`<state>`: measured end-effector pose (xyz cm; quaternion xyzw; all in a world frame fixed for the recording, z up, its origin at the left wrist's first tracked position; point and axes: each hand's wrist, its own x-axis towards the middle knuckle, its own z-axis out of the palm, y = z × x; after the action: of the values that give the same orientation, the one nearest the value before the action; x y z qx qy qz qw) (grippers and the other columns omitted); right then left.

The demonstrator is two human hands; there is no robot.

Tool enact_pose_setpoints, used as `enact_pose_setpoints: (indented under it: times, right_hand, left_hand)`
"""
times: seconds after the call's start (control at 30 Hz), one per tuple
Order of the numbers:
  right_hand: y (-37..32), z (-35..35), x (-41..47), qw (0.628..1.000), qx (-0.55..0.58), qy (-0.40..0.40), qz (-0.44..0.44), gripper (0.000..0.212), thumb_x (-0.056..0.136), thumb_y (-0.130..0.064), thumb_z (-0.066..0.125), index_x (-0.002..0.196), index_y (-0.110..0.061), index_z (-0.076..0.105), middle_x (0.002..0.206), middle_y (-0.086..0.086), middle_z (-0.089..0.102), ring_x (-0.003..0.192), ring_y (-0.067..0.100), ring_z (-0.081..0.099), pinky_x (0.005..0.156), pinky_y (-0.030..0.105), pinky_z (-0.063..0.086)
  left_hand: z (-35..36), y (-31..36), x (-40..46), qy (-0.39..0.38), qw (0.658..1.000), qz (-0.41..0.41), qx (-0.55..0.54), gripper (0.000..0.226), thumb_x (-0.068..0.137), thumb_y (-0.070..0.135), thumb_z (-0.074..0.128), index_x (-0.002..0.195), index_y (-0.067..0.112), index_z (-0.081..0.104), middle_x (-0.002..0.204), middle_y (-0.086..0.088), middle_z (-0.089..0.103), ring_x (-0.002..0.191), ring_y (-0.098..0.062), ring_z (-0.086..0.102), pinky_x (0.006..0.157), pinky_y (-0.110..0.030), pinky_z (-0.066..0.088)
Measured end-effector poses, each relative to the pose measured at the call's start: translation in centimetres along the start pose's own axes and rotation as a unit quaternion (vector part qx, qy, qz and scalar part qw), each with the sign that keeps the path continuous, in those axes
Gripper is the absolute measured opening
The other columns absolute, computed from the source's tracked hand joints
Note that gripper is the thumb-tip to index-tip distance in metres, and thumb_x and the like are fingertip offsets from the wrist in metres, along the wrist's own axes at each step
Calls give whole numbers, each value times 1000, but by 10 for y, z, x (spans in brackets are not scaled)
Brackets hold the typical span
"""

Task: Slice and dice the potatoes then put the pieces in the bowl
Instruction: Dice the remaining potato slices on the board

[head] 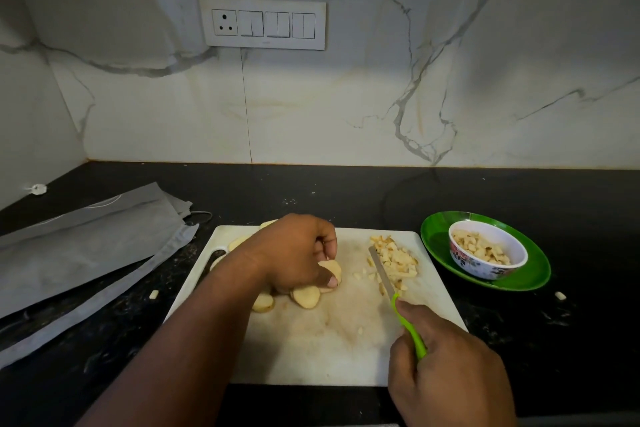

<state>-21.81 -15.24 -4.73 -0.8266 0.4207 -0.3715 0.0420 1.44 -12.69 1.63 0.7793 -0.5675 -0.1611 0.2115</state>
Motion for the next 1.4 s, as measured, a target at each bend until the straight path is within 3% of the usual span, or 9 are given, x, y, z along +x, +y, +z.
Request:
enact_pose_setpoints:
  times: [0.13,0.23,0.33,0.57,0.7,0.77,0.87,1.03,1.4]
  right_hand:
    - [-2,-3,-4,998,44,-2,-36,40,72,-39,49,102,-39,76,76,-12,71,62,12,64,47,25,52]
    - [-2,-4,-2,997,27,-42,-53,36,70,-37,56,100,-42,76,75,-16,70,61,10,65,46,22,51]
    - [-3,-3,-1,998,-2,-58,0,38,60,-30,65,95,-38,78,71,-15,70,58,11,65,46,20,47]
    - [-8,-12,0,997,-1,-74,25,39,60,-30,65,97,-37,77,70,-14,69,57,12,64,45,21,47]
    - [-8,-16,0,990,-7,-133,34,47,64,-38,62,110,-45,72,75,-19,69,62,9,65,52,21,49]
    - [-11,-18,6,988,-31,-148,11,55,74,-46,52,127,-56,56,95,-20,71,84,7,67,71,21,52]
    - [-13,-25,15,985,6,-172,-1,62,78,-55,36,139,-58,43,120,-21,66,112,8,60,93,20,46]
    - [-21,-32,30,981,-43,-185,-31,50,89,-49,47,139,-52,48,122,-22,65,112,6,59,94,18,44]
    - [-33,-43,27,964,-90,-247,-50,54,89,-50,46,143,-50,38,126,-17,62,116,7,58,97,20,45]
  left_hand:
    - [0,5,1,93,992,22,-86,22,79,27,90,85,31,70,87,12,71,83,-6,68,74,-25,55]
    - [0,4,2,137,986,28,-93,22,80,27,89,82,32,68,87,14,70,82,-5,66,74,-22,52]
    - [4,5,2,120,989,11,-84,21,83,24,87,81,30,67,87,13,67,78,-5,62,71,-19,48]
    - [1,4,-1,-6,998,11,-56,21,79,28,91,93,30,76,83,16,69,76,-2,65,72,-21,54]
    - [-2,-1,0,9,1000,2,-17,36,80,32,90,113,37,76,111,21,71,95,2,65,86,-21,52]
    - [0,-3,3,3,1000,-2,22,45,82,38,87,125,35,74,125,20,69,108,0,63,98,-27,53]
    - [4,-2,6,-10,999,-2,34,38,86,43,83,122,33,77,124,16,71,104,-3,63,95,-27,54]
    - [10,4,11,13,1000,-13,22,37,85,42,84,121,32,78,122,16,73,105,-4,65,93,-25,54]
    - [19,13,21,13,997,-40,62,26,88,37,81,114,32,80,114,16,75,100,-8,67,97,-37,59]
